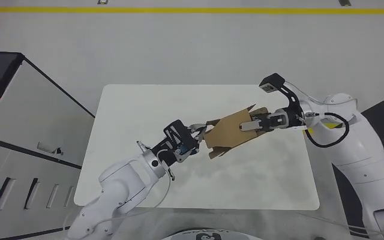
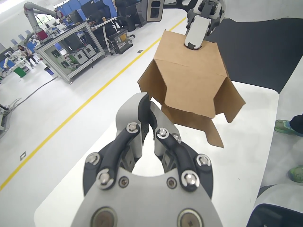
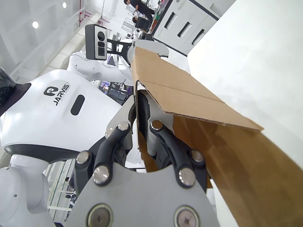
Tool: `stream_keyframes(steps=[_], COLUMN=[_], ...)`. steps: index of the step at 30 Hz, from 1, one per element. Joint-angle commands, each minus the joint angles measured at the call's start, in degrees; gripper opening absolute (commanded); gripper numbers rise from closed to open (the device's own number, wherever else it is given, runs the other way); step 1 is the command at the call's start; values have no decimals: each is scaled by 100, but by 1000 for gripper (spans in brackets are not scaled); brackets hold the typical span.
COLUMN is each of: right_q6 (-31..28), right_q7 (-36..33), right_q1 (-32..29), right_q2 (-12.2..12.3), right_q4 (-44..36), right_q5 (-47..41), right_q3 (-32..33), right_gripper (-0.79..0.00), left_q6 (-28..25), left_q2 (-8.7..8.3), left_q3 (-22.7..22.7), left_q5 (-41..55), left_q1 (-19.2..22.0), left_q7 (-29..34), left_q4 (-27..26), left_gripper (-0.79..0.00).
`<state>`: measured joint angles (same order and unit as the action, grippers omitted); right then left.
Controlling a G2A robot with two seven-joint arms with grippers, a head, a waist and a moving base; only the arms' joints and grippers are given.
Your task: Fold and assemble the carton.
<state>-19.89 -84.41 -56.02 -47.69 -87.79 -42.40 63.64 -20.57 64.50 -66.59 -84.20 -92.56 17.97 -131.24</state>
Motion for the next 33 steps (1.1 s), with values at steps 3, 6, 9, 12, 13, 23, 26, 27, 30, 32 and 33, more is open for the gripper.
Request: stream_keyframes(steps=[3,6,9,12,13,23,26,27,30,32,33], right_q6=[87,136,174,220,231,358,358,358,358,358,358], right_q7=[-87,-137,-174,-221,-232,-359,-359,-359,-359,-359,-359], right_q1=[23,38,52,68,74,138,150,154,162,170,173], right_q2=[13,22,30,37,39,58,71,76,91,99,103], right_q4=[-64,-101,-124,-141,-143,-173,-181,-180,-174,-183,-191], right_q5=[14,11,5,-3,0,-6,1,5,-7,-11,-14], right_q3=[-18,-34,-52,-76,-83,-180,-209,-216,-235,-251,-261], right_gripper=[-785,-785,-785,-785,-785,-785,-785,-785,-785,-785,-785], left_q6=[-20,-32,-62,-78,-88,-72,-45,-42,-37,-63,-70], left_q2=[-6,-8,-10,-10,-10,-9,-9,-9,-10,-11,-11], left_q3=[-39,-55,-57,-45,-38,-22,-34,-37,-48,-40,-36], left_q5=[-3,-6,-21,-39,-47,-92,-96,-95,-96,-92,-90], left_q1=[0,13,31,51,58,106,110,110,107,106,108], left_q7=[-7,-11,-13,-19,-16,31,34,37,33,33,36], left_q4=[-9,-6,-1,7,8,-1,-17,-23,-30,-32,-34], left_gripper=[-785,-785,-785,-785,-785,-785,-785,-785,-785,-785,-785])
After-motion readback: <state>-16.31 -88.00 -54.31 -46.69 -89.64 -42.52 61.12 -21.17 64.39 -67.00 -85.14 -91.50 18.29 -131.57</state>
